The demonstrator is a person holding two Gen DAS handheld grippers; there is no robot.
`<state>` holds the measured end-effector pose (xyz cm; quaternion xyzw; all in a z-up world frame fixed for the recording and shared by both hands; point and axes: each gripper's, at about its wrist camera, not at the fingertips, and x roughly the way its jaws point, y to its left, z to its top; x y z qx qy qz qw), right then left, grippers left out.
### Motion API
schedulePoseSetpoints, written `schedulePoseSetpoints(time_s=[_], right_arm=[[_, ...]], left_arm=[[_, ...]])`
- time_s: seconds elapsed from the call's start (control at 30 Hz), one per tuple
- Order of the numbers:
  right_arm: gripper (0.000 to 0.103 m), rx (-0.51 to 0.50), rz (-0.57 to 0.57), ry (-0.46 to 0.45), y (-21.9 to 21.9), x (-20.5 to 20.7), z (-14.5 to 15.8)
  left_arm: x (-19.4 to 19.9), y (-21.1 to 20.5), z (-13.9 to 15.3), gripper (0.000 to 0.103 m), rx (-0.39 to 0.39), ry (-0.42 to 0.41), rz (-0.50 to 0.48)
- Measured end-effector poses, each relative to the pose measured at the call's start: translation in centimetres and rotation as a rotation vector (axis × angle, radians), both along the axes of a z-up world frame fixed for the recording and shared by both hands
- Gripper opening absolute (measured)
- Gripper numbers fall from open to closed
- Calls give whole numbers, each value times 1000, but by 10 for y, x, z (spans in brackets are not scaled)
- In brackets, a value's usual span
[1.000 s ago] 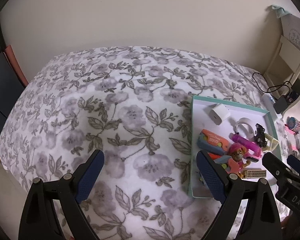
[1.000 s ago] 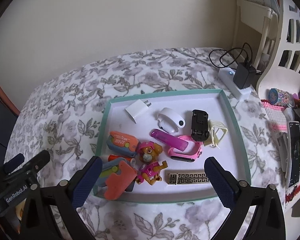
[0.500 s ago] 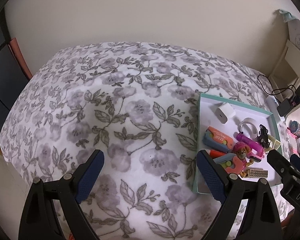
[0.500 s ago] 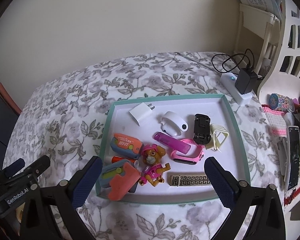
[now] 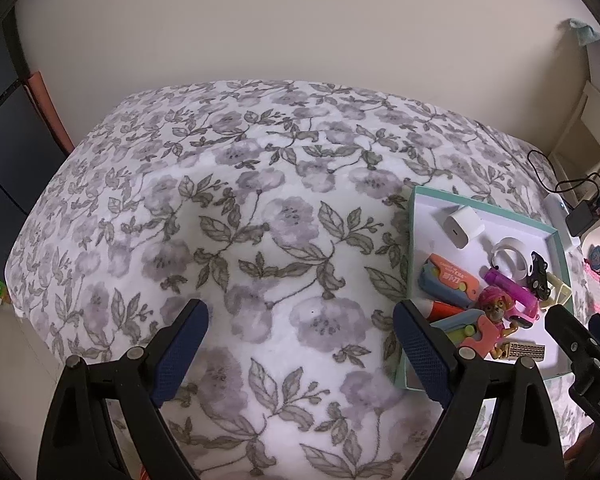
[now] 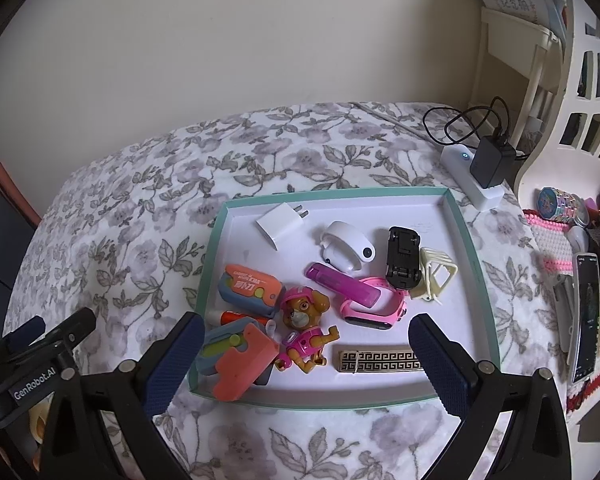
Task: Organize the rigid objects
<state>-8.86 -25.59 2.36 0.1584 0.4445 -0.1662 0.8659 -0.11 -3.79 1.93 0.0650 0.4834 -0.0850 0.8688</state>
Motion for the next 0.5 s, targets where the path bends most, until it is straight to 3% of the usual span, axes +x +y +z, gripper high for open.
schedulePoseSetpoints(time_s=[0.5], right_arm=[[103,1,2,-2,0,1,0]], left_arm=[[1,2,0,94,3,-4,19]])
